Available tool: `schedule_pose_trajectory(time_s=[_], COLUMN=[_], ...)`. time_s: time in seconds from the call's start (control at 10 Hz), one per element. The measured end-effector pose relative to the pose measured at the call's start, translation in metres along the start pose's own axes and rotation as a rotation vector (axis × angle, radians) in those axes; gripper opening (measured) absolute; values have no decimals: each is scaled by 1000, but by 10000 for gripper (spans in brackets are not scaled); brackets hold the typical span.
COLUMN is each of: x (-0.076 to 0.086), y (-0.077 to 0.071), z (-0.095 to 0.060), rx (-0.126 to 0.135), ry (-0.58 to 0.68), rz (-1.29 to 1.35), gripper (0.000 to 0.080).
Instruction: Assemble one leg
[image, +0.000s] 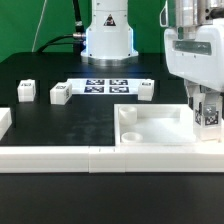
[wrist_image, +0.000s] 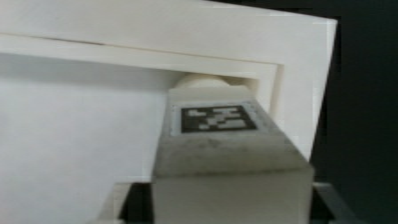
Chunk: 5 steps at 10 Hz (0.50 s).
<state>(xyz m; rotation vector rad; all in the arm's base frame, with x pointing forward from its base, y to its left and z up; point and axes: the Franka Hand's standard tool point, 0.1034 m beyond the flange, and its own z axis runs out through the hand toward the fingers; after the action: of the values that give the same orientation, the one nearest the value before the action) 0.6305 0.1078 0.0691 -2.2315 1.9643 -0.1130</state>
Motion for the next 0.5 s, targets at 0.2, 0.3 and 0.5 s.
schedule_pose_trajectory(time_s=[0.2,0.3,0.5], x=[0,1,4], y=[0,-1,-6], z=[1,0,-3], rx=[-1,1,10], ry=[0,1,4], rz=[-39,-120,-422], gripper=[555,555,640])
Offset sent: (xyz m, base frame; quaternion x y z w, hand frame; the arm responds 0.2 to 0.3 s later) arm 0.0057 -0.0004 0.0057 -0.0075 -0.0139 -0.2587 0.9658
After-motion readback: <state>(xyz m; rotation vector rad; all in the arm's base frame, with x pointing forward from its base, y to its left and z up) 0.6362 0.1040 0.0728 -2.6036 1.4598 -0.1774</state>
